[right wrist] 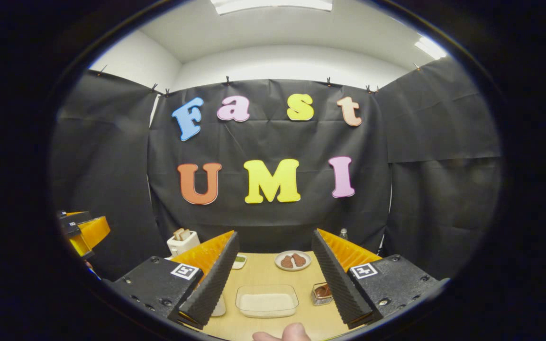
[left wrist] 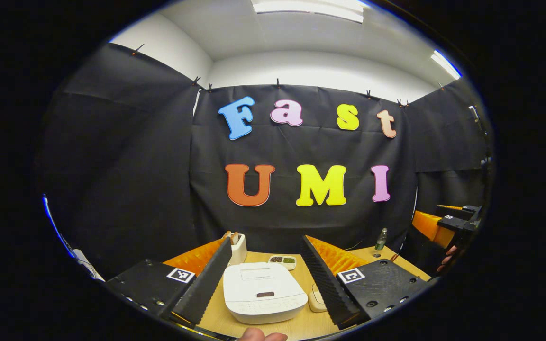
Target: Close the left gripper, press the button to open the rice cooker; take a wooden spoon from the chopstick holder with the right hand, scoop a spoonful of rice and pour it into the rice cooker, then put the wooden spoon back into the chopstick holder.
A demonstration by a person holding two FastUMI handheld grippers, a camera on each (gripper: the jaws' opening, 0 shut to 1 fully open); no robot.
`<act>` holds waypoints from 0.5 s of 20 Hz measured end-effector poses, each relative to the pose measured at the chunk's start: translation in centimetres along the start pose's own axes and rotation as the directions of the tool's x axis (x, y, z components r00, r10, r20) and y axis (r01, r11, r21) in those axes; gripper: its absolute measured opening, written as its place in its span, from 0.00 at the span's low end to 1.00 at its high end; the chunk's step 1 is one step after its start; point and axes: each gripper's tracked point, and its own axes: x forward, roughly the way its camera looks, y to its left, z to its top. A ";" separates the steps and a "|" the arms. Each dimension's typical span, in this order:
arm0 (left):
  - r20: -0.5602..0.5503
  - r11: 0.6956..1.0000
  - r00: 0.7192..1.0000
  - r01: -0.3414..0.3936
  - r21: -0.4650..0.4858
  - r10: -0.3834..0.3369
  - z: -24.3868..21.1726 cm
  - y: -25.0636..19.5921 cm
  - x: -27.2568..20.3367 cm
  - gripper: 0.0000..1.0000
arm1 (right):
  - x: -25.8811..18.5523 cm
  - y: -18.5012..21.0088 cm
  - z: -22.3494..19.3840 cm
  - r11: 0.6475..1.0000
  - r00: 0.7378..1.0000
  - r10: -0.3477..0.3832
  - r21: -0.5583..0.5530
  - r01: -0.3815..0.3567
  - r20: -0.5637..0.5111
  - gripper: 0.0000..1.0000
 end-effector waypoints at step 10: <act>-0.212 0.996 0.975 -0.079 -0.034 0.070 -7.5 -0.2 2.8 0.94 | 4.0 -4.1 -3.0 1.000 0.998 0.002 0.013 -0.001 -0.064 1.00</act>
